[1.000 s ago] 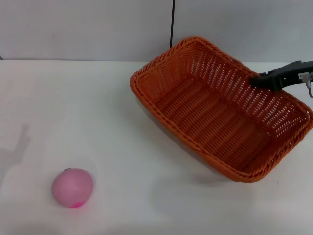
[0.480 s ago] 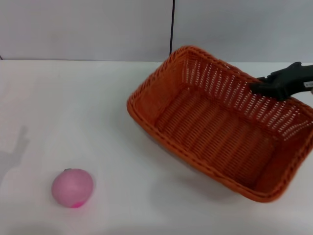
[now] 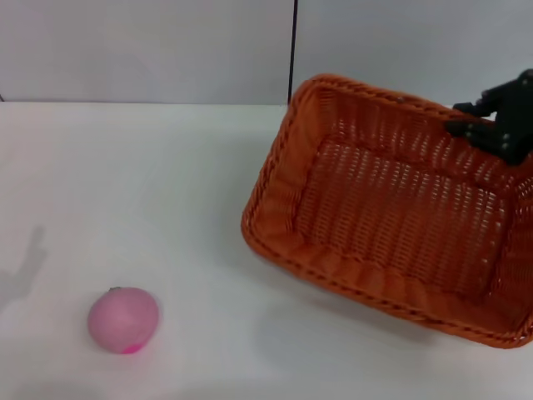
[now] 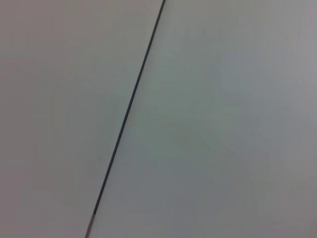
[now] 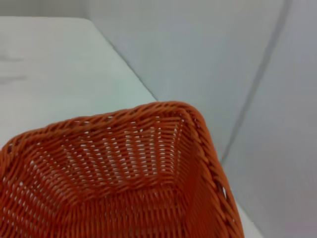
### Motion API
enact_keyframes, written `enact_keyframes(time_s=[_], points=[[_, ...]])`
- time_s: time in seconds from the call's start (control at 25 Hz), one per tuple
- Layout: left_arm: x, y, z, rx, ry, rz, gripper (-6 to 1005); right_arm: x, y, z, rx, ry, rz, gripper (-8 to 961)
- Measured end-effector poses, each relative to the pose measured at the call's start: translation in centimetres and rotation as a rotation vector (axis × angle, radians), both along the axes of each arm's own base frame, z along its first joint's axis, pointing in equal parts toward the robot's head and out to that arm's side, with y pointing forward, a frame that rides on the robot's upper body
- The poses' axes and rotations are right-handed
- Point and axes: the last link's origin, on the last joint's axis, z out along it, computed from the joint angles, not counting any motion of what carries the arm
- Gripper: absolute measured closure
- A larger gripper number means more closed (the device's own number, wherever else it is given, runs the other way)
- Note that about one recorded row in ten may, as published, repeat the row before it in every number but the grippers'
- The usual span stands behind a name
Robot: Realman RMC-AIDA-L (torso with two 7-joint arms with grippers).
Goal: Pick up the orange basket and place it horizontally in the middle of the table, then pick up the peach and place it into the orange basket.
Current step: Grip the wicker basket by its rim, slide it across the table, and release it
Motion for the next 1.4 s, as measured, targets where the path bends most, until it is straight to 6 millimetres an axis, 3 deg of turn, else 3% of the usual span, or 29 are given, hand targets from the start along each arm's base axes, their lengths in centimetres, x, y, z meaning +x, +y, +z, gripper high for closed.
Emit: enact_keyframes(time_s=[0.64, 0.96, 1.4], points=[[0.2, -1.4, -0.1, -0.008, 0.003, -0.017, 168, -1.4, -0.4, -3.2, -0.053, -0.083, 0.480, 799], [0.3, -1.7, 0.0, -0.001, 0.003, -0.021, 169, -1.0, -0.6, -4.1, -0.037, -0.106, 0.582, 755], [0.2, -2.2, -0.2, -0.013, 0.003, -0.020, 169, -1.4, -0.7, -3.9, 0.103, 0.005, 0.667, 686]])
